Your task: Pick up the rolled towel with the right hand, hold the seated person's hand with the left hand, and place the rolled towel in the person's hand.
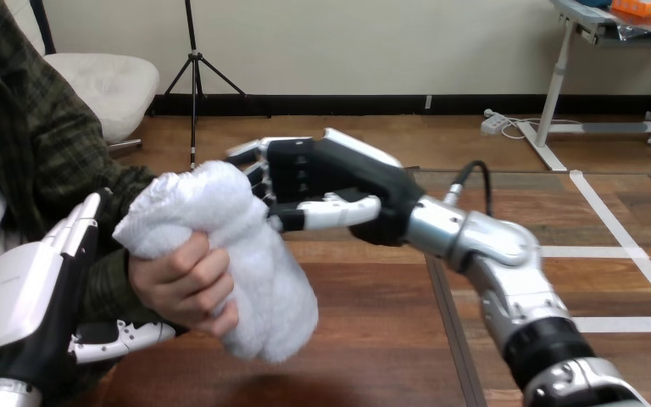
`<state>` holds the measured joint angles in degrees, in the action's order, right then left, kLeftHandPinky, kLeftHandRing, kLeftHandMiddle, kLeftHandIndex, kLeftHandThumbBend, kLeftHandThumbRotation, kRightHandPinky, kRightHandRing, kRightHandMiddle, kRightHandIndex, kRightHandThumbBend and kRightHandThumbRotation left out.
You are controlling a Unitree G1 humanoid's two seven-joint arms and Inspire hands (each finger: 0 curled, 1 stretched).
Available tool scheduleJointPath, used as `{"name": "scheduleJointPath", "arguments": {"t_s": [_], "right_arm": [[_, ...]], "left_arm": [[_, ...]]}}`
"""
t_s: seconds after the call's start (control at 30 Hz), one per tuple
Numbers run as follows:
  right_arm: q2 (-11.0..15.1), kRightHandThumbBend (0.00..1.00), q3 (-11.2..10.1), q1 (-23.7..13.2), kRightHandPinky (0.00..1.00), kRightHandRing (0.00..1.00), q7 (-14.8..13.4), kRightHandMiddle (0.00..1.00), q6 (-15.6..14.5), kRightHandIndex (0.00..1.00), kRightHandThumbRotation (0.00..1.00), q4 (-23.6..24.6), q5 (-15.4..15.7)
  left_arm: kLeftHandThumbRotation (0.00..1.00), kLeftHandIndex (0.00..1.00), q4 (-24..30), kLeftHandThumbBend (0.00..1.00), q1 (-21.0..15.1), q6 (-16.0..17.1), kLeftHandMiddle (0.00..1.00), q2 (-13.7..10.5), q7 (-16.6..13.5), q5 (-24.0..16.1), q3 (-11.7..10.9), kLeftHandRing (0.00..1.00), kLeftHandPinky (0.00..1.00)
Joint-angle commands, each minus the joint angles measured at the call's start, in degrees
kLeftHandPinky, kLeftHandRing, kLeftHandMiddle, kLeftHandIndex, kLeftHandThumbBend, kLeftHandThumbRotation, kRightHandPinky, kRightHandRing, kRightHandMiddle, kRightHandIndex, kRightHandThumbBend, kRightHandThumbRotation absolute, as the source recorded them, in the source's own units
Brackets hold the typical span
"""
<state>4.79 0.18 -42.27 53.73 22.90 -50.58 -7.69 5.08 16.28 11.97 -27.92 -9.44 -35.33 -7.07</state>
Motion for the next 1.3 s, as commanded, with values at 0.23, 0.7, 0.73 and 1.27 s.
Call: {"name": "scheduleJointPath", "arguments": {"t_s": [0.23, 0.7, 0.73, 1.27], "right_arm": [[3.72, 0.86, -2.83, 2.67, 0.52, 0.57, 3.01, 0.61, 1.99, 0.68, 0.39, 7.92, -5.45], [7.17, 0.89, -4.75, 8.25, 0.58, 0.55, 4.21, 0.56, 3.79, 0.64, 0.44, 12.66, -9.29], [7.24, 0.89, -4.78, 8.55, 0.58, 0.55, 4.17, 0.56, 3.73, 0.63, 0.44, 13.00, -9.46], [9.81, 0.89, -5.97, 15.24, 0.58, 0.56, 4.27, 0.57, 4.04, 0.63, 0.47, 17.62, -11.96]], "left_arm": [[0.68, 1.00, -7.05, 1.00, -4.10, 1.97, 1.00, -1.60, 3.02, 5.01, 0.25, 1.00, 0.98], [0.74, 1.00, -12.29, 1.00, -6.67, 6.84, 1.00, -1.94, 4.27, 9.69, 0.10, 1.00, 1.00], [0.75, 1.00, -12.53, 1.00, -6.79, 7.03, 1.00, -1.94, 4.43, 9.98, 0.03, 1.00, 1.00], [0.87, 1.00, -15.05, 1.00, -8.47, 14.32, 1.00, -1.17, 7.78, 18.48, 0.15, 1.00, 1.00]]}}
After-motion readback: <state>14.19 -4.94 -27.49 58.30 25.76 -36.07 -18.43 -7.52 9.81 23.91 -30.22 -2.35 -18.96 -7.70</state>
